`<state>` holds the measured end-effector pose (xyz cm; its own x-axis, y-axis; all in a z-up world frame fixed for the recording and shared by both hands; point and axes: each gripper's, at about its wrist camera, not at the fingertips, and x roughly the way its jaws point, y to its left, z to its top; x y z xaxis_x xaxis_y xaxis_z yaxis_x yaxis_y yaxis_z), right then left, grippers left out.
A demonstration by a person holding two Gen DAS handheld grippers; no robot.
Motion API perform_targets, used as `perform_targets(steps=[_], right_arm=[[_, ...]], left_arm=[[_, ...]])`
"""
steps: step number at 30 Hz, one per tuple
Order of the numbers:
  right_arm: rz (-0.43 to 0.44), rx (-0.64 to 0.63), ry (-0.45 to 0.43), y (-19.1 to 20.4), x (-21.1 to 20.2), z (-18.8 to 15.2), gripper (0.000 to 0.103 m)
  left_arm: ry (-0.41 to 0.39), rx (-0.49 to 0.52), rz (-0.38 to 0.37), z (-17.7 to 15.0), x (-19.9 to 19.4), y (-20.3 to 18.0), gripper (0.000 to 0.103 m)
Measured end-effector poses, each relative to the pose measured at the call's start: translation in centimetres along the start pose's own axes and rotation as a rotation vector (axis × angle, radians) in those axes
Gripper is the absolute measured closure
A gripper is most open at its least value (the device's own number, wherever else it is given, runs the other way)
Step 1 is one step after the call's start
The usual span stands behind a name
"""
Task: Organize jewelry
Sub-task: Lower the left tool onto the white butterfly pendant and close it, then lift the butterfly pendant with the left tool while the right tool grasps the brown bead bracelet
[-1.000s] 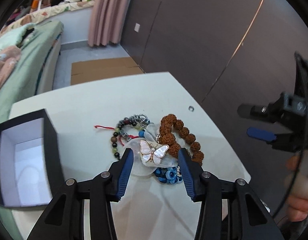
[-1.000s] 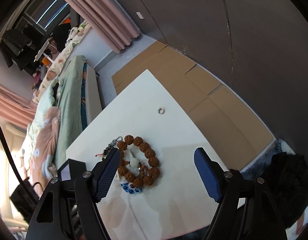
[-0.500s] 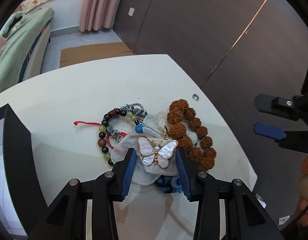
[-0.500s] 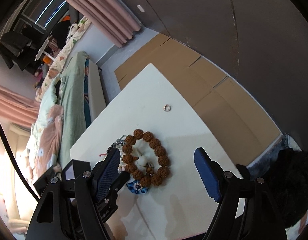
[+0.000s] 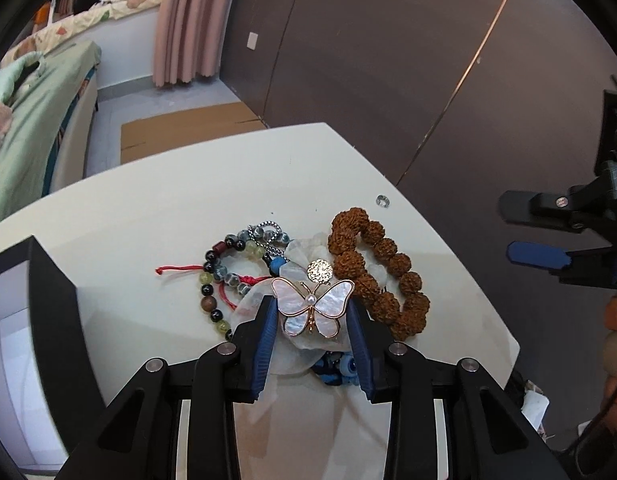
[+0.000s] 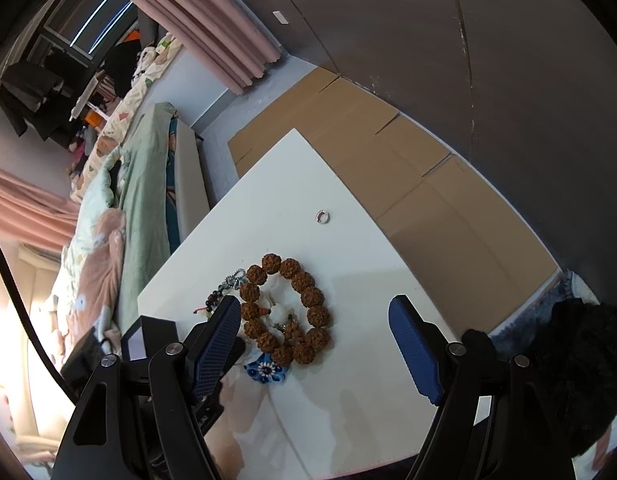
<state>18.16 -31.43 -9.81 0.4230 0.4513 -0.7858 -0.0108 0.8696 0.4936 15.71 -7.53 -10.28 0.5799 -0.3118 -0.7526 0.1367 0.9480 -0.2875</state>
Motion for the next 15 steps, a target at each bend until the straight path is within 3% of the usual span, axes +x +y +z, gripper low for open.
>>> perform_targets(steps=[15], right_arm=[[-0.039,-0.057,0.033,2.1,2.5,-0.5,0.025]], left_arm=[[-0.074,-0.05,0.015,0.8,-4.7,2.9,0.066]])
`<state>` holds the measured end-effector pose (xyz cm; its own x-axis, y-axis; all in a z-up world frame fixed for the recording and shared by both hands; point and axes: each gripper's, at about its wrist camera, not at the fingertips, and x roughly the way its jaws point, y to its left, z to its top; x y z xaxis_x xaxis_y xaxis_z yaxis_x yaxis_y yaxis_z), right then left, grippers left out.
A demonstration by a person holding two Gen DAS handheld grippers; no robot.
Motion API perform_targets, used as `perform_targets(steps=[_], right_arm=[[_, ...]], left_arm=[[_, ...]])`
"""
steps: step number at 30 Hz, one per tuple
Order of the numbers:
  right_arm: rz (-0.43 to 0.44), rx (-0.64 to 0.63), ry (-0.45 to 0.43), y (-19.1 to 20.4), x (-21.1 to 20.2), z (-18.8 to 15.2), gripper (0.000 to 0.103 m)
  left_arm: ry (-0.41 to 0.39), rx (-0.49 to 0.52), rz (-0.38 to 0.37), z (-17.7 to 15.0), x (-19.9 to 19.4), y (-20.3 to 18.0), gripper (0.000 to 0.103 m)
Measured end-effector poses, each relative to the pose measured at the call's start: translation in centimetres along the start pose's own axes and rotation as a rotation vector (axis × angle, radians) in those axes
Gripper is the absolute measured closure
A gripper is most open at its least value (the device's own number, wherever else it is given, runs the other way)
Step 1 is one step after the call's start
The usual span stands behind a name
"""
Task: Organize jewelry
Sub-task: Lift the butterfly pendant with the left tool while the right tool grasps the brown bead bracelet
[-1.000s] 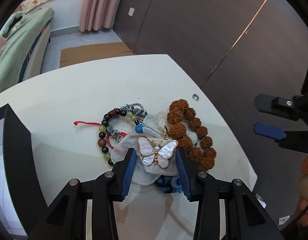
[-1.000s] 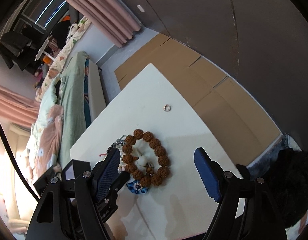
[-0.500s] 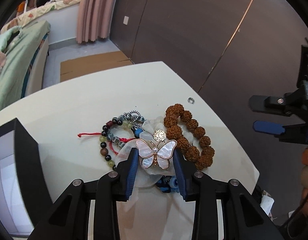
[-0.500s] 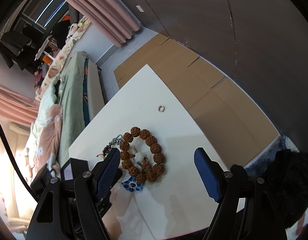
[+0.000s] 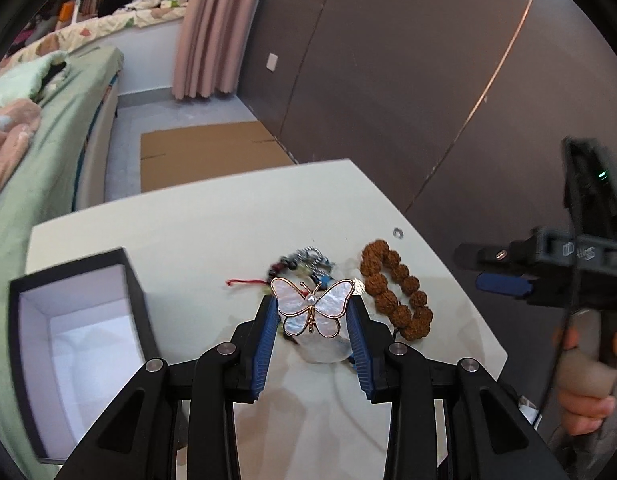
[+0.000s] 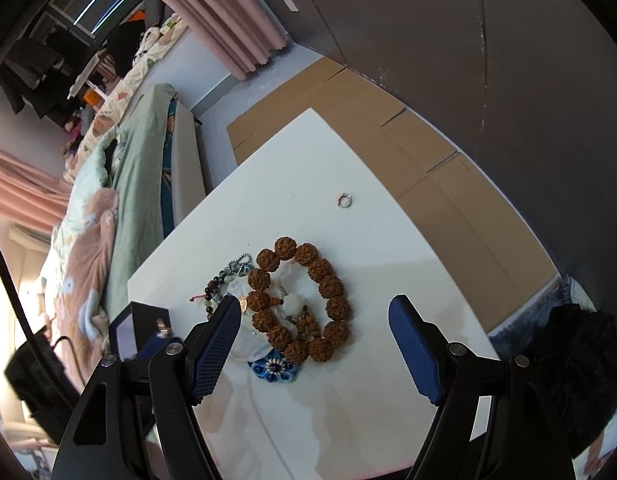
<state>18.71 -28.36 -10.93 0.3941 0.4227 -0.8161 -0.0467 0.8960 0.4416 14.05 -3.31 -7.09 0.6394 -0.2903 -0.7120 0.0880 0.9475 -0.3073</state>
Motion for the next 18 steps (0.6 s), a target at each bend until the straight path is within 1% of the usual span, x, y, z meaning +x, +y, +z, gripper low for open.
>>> perform_targets(steps=[2,3,4,6,7,9,15,18], right_arm=[[-0.015,-0.012,0.009,0.4,0.7,-0.1,0.025],[-0.02,-0.018,0.015,0.5,1.0,-0.1,0.029],[-0.026,-0.025,0.022,0.7,1.4,-0.1,0.038],[-0.016,-0.038,0.049,1.2,2.3,-0.2,0.048],[-0.004,-0.039,0.063,1.4,2.8,-0.3,0.051],[0.01,-0.037,0.08,1.8,3.6,-0.4,0.054],[0.001,-0.059,0.092,3.4,5.6,-0.4,0.055],[-0.022,-0.077,0.081,4.1,6.2,0.1,0.059]], left_arm=[[-0.015,-0.006,0.003,0.1,-0.8,0.3,0.066],[-0.025,-0.011,0.004,0.2,-1.3,0.6,0.066],[-0.031,-0.015,0.005,0.3,-1.5,0.7,0.066],[-0.044,-0.025,0.01,0.5,-2.0,1.1,0.066],[-0.05,-0.031,0.013,0.6,-2.2,1.4,0.066],[-0.056,-0.045,0.016,0.5,-2.8,1.9,0.066],[-0.074,-0.075,0.024,0.5,-4.1,3.1,0.066],[-0.083,-0.079,0.032,0.4,-4.7,3.4,0.066]])
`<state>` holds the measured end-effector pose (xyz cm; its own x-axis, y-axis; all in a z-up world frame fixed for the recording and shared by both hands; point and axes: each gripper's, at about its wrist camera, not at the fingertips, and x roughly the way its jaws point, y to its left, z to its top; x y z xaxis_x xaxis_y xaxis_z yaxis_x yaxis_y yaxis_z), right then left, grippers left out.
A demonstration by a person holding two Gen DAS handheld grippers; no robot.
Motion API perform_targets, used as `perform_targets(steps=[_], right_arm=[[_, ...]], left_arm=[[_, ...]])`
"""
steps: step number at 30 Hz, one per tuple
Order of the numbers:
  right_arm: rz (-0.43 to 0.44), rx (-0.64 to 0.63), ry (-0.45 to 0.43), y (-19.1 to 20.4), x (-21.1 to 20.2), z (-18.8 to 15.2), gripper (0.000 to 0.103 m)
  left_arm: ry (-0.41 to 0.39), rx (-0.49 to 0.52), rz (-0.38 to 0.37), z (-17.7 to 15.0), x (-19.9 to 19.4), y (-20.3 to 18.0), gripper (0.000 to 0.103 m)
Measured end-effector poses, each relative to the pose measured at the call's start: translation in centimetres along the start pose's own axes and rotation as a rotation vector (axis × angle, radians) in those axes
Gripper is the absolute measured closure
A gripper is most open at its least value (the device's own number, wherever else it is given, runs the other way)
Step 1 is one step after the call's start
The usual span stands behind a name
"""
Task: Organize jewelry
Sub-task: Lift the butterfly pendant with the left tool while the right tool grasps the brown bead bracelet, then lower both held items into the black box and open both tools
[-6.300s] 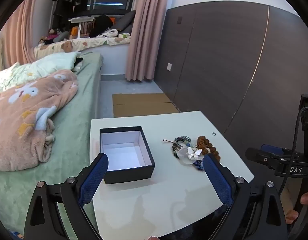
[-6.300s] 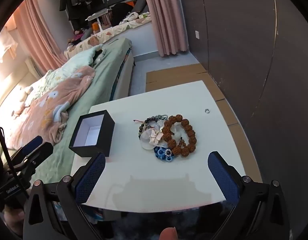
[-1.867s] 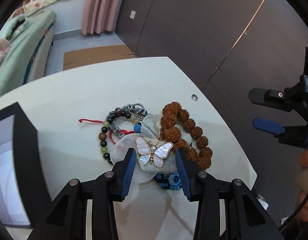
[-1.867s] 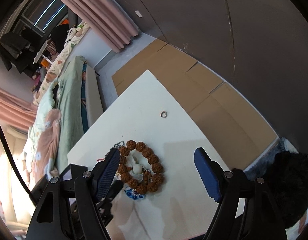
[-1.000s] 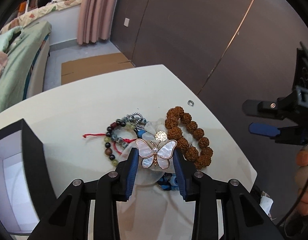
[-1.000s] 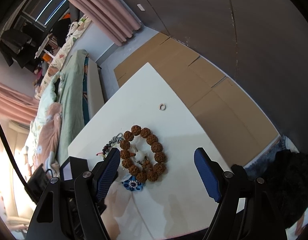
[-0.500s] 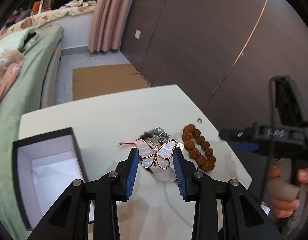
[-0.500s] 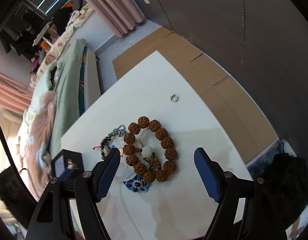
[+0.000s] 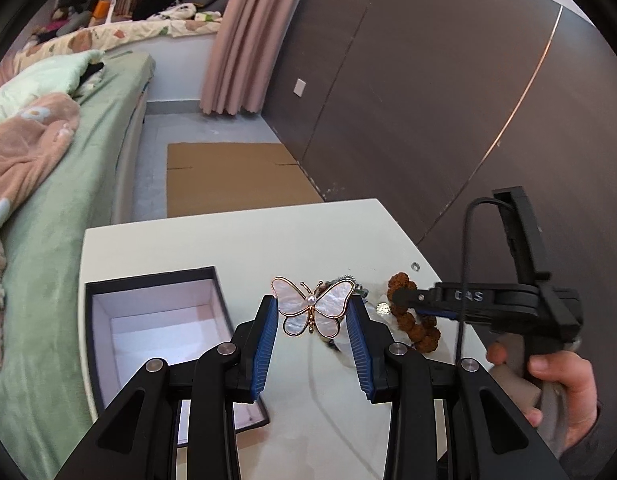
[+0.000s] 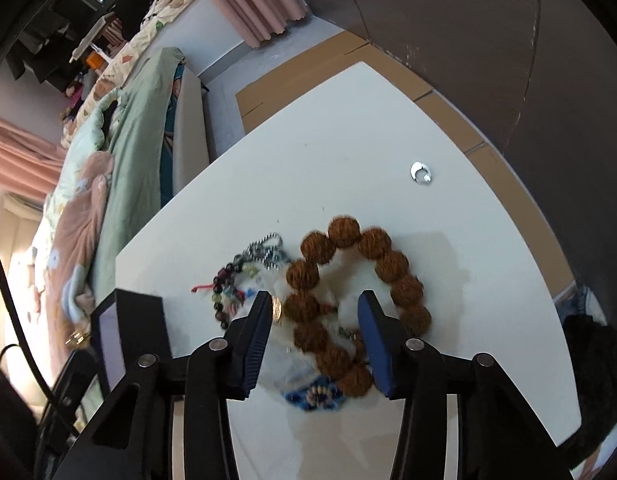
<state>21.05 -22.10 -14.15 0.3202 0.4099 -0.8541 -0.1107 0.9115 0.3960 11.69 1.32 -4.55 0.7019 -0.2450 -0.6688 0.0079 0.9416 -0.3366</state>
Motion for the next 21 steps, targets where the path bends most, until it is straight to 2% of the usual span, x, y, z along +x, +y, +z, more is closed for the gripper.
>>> perform_targets(steps=[3,5,6,7,12,16,21], right_arm=[[-0.015,-0.008,-0.008,0.4,0.7,0.7,0.06],[-0.023,-0.003,0.0,0.5,1.4,1.0,0.07],[-0.022,0.002,0.005,0.4,1.5,1.1,0.081],[-0.015,0.015,0.008,0.2,1.6,1.1,0.083],[0.034,0.03,-0.098,0.8,-1.4,0.6,0.083],[0.127,0.027,-0.192,1.5,-4.9,-0.5,0.083],[0.223,0.006,-0.264,2.7,-7.1,-2.4,0.083]], left_arm=[[-0.007,-0.009,0.005,-0.1,-0.6,0.5,0.066],[-0.009,-0.011,0.015,-0.3,-1.1,0.7,0.066],[-0.013,-0.014,0.02,-0.3,-1.4,1.0,0.066],[-0.017,-0.017,0.025,-0.3,-1.8,1.1,0.066],[-0.053,-0.032,0.061,-0.2,-3.6,2.2,0.066],[-0.08,-0.058,0.086,-0.2,-4.9,3.4,0.066],[-0.101,-0.103,0.109,-0.1,-5.9,4.6,0.066]])
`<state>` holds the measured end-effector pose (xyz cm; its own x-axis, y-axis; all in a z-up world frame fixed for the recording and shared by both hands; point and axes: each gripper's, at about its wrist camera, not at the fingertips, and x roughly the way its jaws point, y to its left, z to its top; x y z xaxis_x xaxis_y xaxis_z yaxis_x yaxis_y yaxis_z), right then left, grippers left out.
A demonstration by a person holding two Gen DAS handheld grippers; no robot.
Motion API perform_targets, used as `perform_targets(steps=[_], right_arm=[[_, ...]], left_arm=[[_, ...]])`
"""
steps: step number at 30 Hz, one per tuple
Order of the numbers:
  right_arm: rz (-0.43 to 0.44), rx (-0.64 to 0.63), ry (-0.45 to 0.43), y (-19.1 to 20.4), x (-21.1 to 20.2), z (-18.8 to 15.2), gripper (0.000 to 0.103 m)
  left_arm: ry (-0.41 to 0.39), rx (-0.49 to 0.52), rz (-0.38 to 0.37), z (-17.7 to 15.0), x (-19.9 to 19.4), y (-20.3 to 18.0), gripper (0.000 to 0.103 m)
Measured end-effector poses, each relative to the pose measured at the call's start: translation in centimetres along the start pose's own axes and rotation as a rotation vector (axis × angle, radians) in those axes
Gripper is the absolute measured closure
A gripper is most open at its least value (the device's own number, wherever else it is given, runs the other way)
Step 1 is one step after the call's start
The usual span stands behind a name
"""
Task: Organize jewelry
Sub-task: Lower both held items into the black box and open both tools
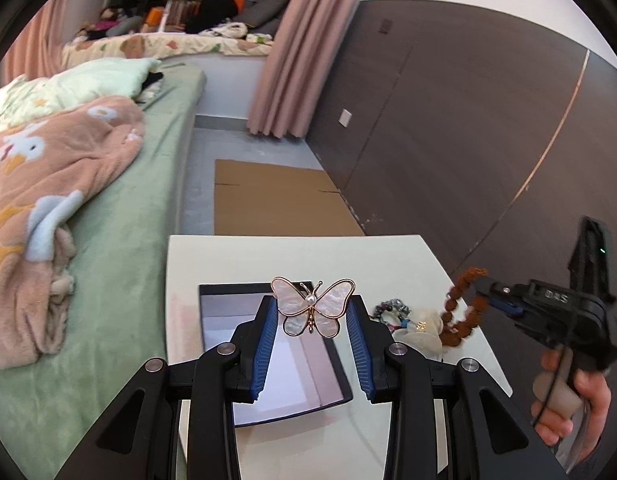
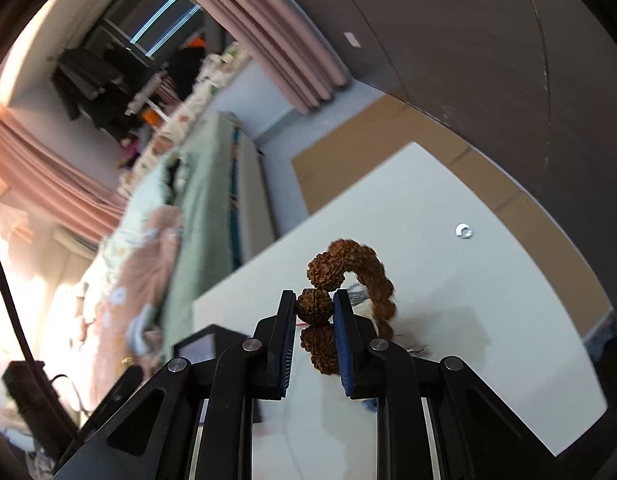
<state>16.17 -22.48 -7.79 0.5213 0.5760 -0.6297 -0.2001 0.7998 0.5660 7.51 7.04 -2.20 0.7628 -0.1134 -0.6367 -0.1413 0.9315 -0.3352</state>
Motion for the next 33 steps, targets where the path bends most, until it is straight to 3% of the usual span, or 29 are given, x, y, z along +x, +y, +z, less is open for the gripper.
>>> perform_targets(steps=[3,6,11,19,26,27,29,30,31,33], right_arm=[[0.044,-0.024,-0.03,1.4,-0.5,-0.6,0.083],[0.086,-0.046,-0.048,2.4,-1.0,-1.2,0.083],[0.132,-0.06,-0.047,3.5,-0.9,-2.5,0.083],[0.224,-0.086,-0.027,5.6,-0.5,-4.2,0.083],[0.365,-0.148,0.02,10.6,1.5,-5.2,0.082],[0.388,-0.158,0.027,11.3,1.8,-5.4,0.081],[0.389,-0.206,0.063,12.9,3.0,-6.2,0.054],[0.369,-0.218,0.078,13.1,3.4,-6.4,0.034],[0.341,-0.218,0.079,12.9,3.8,-6.8,0.029],[0.325,-0.196,0.058,12.1,3.6,-6.8,0.029]], left_arm=[[-0.004,-0.024,0.007,-0.1,-0.3,0.5,0.066],[0.039,-0.058,0.014,-0.4,0.2,1.1,0.064],[0.018,-0.11,0.031,-0.8,-0.7,2.2,0.03],[-0.03,-0.174,0.029,-0.8,-3.0,3.6,0.029],[-0.066,-0.209,0.045,-1.0,-5.0,4.9,0.029],[-0.072,-0.213,0.048,-1.1,-5.3,5.1,0.029],[-0.078,-0.219,0.052,-1.0,-5.5,5.5,0.029],[-0.078,-0.221,0.055,-1.0,-5.6,5.6,0.029],[-0.078,-0.221,0.058,-1.1,-5.7,5.7,0.029],[-0.079,-0.222,0.06,-1.1,-5.9,5.9,0.029]])
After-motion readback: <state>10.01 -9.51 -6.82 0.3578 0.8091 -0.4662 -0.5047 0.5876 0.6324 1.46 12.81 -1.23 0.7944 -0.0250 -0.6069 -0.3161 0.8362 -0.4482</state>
